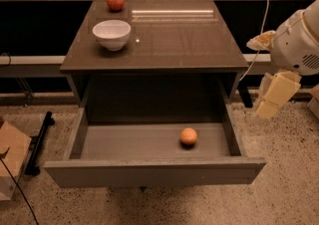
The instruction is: Pick orange from top drawer and place on counter
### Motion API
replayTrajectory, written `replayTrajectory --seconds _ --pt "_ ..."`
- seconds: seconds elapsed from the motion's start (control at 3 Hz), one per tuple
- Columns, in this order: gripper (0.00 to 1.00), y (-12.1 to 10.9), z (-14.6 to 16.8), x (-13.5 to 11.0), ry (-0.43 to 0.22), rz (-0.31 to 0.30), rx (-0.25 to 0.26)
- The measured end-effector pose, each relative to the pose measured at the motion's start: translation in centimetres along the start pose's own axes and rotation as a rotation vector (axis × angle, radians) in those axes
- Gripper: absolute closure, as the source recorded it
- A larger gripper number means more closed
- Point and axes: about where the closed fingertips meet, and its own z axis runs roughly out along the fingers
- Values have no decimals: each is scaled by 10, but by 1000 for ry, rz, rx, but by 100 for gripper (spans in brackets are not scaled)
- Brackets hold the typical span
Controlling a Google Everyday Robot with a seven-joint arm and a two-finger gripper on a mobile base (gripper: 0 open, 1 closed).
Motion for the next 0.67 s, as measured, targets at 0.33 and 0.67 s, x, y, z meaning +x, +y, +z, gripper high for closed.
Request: replayTrajectory --seconds 0.33,0.67 --pt "0 2 21 -5 -40 12 -12" --pt "0 1 57 -10 -117 40 -40"
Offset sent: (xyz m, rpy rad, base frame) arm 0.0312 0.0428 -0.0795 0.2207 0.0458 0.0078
